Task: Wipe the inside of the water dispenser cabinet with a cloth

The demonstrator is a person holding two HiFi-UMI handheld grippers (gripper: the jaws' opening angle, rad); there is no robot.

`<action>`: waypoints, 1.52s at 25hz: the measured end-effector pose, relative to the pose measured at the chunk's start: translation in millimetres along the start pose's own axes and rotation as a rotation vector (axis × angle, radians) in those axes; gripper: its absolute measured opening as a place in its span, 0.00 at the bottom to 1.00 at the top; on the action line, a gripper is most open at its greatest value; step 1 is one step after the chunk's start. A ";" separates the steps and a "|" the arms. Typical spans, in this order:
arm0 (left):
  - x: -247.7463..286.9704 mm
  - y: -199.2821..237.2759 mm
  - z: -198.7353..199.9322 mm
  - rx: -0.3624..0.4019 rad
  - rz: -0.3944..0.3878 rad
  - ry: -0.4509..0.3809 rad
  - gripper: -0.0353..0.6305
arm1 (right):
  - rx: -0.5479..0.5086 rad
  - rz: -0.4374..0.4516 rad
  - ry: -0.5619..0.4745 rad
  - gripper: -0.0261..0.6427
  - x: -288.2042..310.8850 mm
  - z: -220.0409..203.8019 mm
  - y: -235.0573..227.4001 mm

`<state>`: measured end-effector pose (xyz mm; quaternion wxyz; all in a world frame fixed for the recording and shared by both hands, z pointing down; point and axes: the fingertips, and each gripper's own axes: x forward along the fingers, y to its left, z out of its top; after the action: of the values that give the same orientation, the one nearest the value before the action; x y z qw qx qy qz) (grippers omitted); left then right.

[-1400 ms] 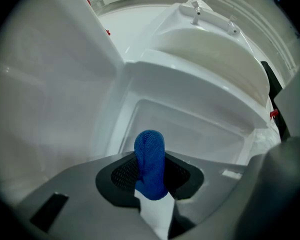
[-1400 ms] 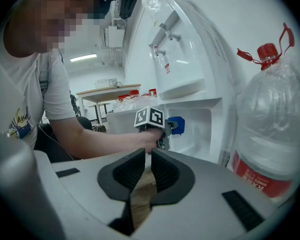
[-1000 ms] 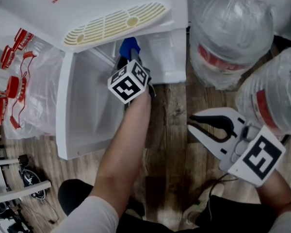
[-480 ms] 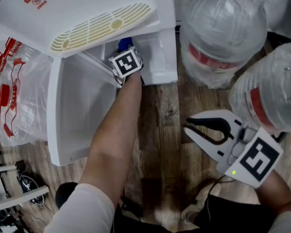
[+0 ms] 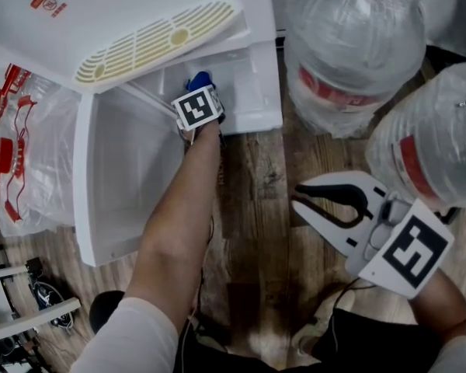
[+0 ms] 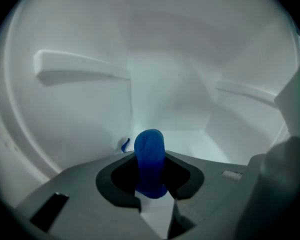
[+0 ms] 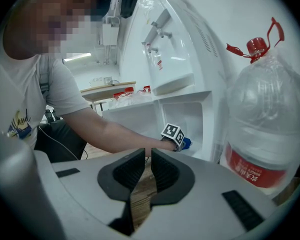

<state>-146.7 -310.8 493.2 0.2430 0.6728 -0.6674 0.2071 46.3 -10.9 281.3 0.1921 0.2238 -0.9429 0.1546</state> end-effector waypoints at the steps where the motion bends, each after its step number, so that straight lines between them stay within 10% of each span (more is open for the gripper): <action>1: -4.3 -0.4 -6.8 -0.002 -0.003 0.017 0.21 | -0.001 0.002 -0.004 0.09 1.1 1.1 0.6; 38: -13.6 -72.6 -26.9 0.067 -0.197 0.091 0.21 | -0.008 0.006 -0.019 0.09 -2.3 4.0 1.5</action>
<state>-73.3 -284.4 502.7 0.2695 0.7327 -0.5793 0.2345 46.3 -10.2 276.5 0.1835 0.2216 -0.9460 0.1493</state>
